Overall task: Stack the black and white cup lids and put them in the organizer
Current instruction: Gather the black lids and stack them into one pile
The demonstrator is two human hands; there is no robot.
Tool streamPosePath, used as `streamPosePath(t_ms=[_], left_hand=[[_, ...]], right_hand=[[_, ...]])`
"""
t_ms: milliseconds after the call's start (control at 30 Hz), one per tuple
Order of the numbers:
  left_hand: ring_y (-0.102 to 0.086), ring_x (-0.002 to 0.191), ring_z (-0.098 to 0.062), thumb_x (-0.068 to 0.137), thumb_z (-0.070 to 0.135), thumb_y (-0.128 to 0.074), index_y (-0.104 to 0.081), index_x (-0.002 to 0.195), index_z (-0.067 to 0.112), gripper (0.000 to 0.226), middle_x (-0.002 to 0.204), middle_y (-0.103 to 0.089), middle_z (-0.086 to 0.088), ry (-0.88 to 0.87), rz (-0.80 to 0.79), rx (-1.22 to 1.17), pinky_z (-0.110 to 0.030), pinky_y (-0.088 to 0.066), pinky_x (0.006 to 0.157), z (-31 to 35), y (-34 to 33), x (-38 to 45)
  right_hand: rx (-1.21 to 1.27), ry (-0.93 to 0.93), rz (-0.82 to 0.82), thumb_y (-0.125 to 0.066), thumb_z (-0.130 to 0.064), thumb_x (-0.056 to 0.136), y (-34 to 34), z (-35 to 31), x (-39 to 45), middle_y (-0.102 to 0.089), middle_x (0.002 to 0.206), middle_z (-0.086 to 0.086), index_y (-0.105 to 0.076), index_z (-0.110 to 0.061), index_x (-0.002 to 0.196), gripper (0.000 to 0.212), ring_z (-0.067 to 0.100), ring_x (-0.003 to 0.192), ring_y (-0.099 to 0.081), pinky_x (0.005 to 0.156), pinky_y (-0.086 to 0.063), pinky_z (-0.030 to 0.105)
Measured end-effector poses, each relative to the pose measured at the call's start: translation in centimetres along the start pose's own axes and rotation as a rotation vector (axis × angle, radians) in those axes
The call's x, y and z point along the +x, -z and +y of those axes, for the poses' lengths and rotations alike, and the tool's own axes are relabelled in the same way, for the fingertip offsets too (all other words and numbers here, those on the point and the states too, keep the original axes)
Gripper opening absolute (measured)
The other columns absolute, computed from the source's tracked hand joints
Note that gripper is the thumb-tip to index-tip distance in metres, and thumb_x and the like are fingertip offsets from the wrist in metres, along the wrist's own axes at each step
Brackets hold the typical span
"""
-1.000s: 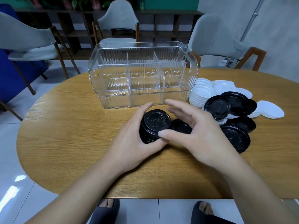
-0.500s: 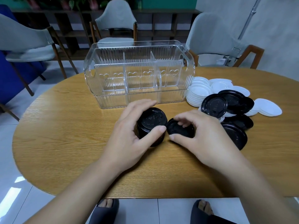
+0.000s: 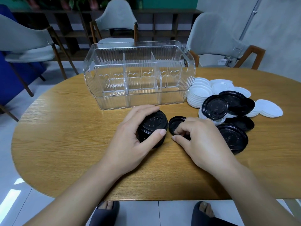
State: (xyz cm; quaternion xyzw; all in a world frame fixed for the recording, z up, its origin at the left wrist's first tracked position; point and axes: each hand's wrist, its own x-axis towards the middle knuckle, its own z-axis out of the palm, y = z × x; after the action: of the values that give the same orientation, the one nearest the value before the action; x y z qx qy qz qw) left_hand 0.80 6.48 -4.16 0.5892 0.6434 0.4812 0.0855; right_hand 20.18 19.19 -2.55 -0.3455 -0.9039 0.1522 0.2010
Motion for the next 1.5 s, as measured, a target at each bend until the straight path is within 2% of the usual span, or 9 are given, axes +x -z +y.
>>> streamPosePath(t_ms=[300, 533, 700, 900, 967, 1033, 1167, 1333, 1500], left_hand=[[-0.057, 0.147, -0.014, 0.101, 0.032, -0.082, -0.066, 0.15, 0.021, 0.053, 0.149, -0.063, 0.01, -0.001, 0.0, -0.004, -0.022, -0.04, 0.12, 0.1, 0.0, 0.0], [-0.055, 0.148, -0.012, 0.1, 0.036, -0.081, -0.066, 0.151, 0.024, 0.054, 0.151, -0.06, 0.012, 0.027, 0.005, -0.022, -0.02, -0.04, 0.12, 0.4, 0.2, 0.0], [-0.054, 0.149, -0.009, 0.093, 0.047, -0.087, -0.053, 0.161, 0.028, 0.079, 0.153, -0.059, 0.016, 0.054, 0.032, -0.045, -0.029, -0.044, 0.122, 0.7, 0.4, 0.2], [-0.057, 0.151, -0.02, 0.085, 0.037, -0.095, -0.049, 0.165, 0.022, 0.094, 0.158, -0.062, 0.01, -0.006, 0.118, -0.186, -0.047, -0.044, 0.126, 1.4, 0.5, 0.6], [-0.057, 0.151, -0.022, 0.086, 0.034, -0.096, -0.053, 0.163, 0.02, 0.089, 0.157, -0.063, 0.008, -0.019, 0.137, -0.201, -0.05, -0.045, 0.126, 1.4, 0.4, 0.8], [-0.058, 0.15, -0.024, 0.086, 0.031, -0.096, -0.055, 0.161, 0.019, 0.086, 0.155, -0.065, 0.006, -0.008, 0.154, -0.207, -0.05, -0.045, 0.125, 1.3, 0.3, 0.9], [-0.06, 0.148, -0.026, 0.091, 0.028, -0.092, -0.056, 0.16, 0.018, 0.078, 0.153, -0.066, 0.005, 0.001, 0.175, -0.223, -0.05, -0.046, 0.125, 0.8, 0.5, 0.8], [-0.06, 0.146, -0.025, 0.092, 0.033, -0.089, -0.06, 0.157, 0.018, 0.072, 0.15, -0.065, 0.004, -0.01, 0.176, -0.171, -0.047, -0.047, 0.123, 0.7, 0.9, 0.7], [-0.062, 0.139, -0.016, 0.094, 0.035, -0.088, -0.063, 0.154, 0.018, 0.067, 0.143, -0.065, 0.005, -0.035, 0.181, -0.021, -0.029, -0.046, 0.118, 1.1, 1.2, 0.3]], right_hand=[[0.042, -0.038, 0.152, -0.084, -0.033, 0.094, 0.0, -0.2, -0.2, -0.067, 0.083, -0.015, -0.075, -0.029, 0.081, 0.016, 0.014, 0.083, -0.064, 0.086, -0.054, 0.046], [0.81, -0.217, 0.458, -0.084, -0.021, 0.097, 2.8, -1.4, 0.0, -0.081, 0.086, -0.001, -0.085, -0.021, 0.092, 0.004, 0.012, 0.077, -0.07, 0.079, -0.055, 0.027], [1.266, -0.294, 0.357, -0.08, -0.023, 0.095, 1.8, -2.3, 0.4, -0.081, 0.099, 0.011, -0.083, -0.007, 0.108, 0.021, 0.018, 0.087, -0.067, 0.082, -0.057, 0.034], [1.509, -0.346, 0.152, -0.073, -0.019, 0.095, 1.2, -3.7, 0.5, -0.078, 0.088, 0.002, -0.087, -0.017, 0.092, 0.015, 0.008, 0.073, -0.066, 0.076, -0.057, 0.026], [1.526, -0.338, 0.111, -0.07, -0.017, 0.096, 1.3, -4.1, 0.4, -0.081, 0.089, 0.002, -0.087, -0.017, 0.092, 0.017, 0.007, 0.072, -0.07, 0.076, -0.057, 0.025], [1.506, -0.322, 0.083, -0.07, -0.016, 0.097, 1.4, -4.3, 0.4, -0.084, 0.1, 0.008, -0.083, -0.011, 0.112, 0.02, 0.009, 0.078, -0.075, 0.078, -0.058, 0.025], [1.394, -0.295, 0.082, -0.075, -0.01, 0.095, 1.8, -4.3, 0.4, -0.081, 0.118, 0.02, -0.063, -0.016, 0.147, 0.054, 0.02, 0.099, -0.076, 0.087, -0.06, 0.03], [1.282, -0.151, 0.117, -0.081, -0.005, 0.088, 1.8, -4.6, 0.2, -0.078, 0.132, 0.005, -0.061, -0.022, 0.15, 0.067, 0.025, 0.107, -0.08, 0.097, -0.064, 0.036], [0.856, -0.067, 0.153, -0.091, -0.02, 0.088, 1.5, -4.6, -0.1, -0.079, 0.124, -0.009, -0.068, -0.035, 0.144, 0.063, 0.012, 0.107, -0.072, 0.096, -0.057, 0.035]])
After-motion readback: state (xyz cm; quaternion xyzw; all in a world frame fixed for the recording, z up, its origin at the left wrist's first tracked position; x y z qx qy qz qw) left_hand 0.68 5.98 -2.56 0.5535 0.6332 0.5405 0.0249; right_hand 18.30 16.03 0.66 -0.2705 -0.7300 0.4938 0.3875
